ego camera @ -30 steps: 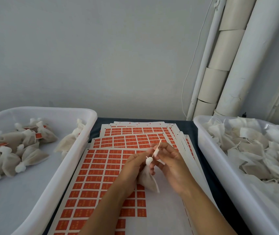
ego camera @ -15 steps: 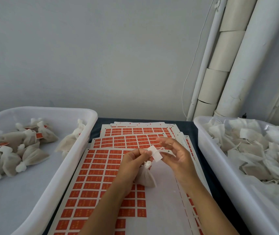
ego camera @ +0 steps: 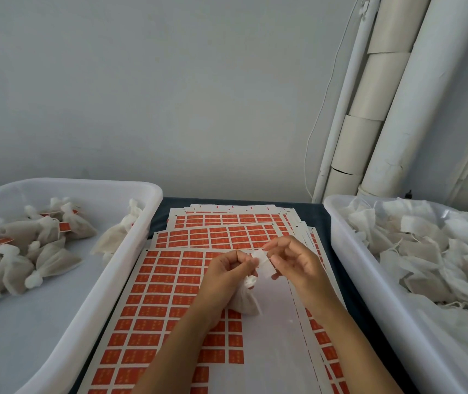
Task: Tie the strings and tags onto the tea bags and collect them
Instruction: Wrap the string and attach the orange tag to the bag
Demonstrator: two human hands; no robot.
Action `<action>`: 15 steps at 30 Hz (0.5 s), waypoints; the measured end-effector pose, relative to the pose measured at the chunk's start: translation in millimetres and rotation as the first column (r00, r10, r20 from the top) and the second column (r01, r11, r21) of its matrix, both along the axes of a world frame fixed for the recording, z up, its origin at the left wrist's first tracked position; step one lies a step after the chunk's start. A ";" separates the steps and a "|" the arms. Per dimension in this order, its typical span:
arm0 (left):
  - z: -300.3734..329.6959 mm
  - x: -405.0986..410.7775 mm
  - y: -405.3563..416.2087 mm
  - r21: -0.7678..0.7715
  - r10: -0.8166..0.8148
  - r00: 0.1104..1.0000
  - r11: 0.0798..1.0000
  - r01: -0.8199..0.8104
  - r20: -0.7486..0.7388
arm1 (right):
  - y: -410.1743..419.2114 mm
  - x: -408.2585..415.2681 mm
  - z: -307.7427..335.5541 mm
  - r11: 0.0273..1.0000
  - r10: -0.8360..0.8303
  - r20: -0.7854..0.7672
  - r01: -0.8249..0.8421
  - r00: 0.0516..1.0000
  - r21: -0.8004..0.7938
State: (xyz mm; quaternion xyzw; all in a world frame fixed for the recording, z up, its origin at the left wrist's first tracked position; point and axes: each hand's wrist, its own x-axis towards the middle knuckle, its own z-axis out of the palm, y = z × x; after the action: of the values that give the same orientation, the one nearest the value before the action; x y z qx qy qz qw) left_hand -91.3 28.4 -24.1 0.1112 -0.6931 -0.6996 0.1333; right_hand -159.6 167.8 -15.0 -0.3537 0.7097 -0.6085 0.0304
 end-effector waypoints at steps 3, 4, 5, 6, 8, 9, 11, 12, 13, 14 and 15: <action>-0.2 0.3 -0.6 0.020 -0.008 1.000 1.000 0.008 0.003 | 2.9 -0.5 -1.6 0.998 0.006 -0.051 -0.003 0.999 0.063; 0.1 0.3 -0.5 0.026 -0.011 1.000 1.000 0.011 0.005 | 3.7 -1.7 -2.7 0.997 -0.001 -0.048 0.005 0.999 0.076; 0.1 0.3 -0.4 0.028 -0.016 1.000 0.999 0.016 0.007 | 4.1 -2.6 -3.6 0.997 -0.010 -0.039 0.013 0.999 0.081; 0.0 0.0 -0.3 0.030 -0.021 1.000 0.999 0.021 0.010 | 4.2 -3.2 -4.7 0.996 -0.020 -0.029 0.022 0.999 0.085; -0.4 -0.3 -0.3 0.031 -0.034 0.999 0.999 0.033 0.016 | 4.0 -4.0 -6.1 0.997 -0.035 -0.007 0.035 0.999 0.075; -0.9 -0.5 -0.5 0.035 -0.043 0.999 0.999 0.042 0.015 | 4.0 -4.1 -6.0 0.997 -0.037 0.003 0.037 0.999 0.066; -2.0 -0.5 -1.6 0.050 -0.074 0.997 0.996 0.074 0.006 | 3.8 -4.0 -5.7 0.998 -0.037 0.013 0.037 0.999 0.051; -2.4 -0.1 -2.1 0.058 -0.096 0.995 0.994 0.096 0.001 | 3.7 -4.1 -5.8 0.998 -0.036 0.017 0.035 0.999 0.048; -2.7 0.4 -2.5 0.064 -0.121 0.993 0.991 0.120 -0.001 | 3.4 -3.9 -5.8 0.998 -0.033 0.020 0.032 0.999 0.048; -2.6 1.0 -2.6 0.062 -0.142 0.990 0.988 0.141 0.002 | 3.3 -3.9 -6.2 0.998 -0.033 0.017 0.032 0.999 0.050; -2.7 1.7 -2.7 0.050 -0.157 0.988 0.986 0.156 0.007 | 3.1 -3.8 -6.3 0.998 -0.037 0.012 0.036 0.999 0.051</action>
State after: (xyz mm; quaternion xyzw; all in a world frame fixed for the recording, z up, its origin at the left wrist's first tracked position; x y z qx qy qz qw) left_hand -89.6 25.6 -26.8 0.0638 -0.6829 -0.7242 0.0713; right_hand -163.4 170.9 -21.3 -0.3359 0.7309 -0.5932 0.0329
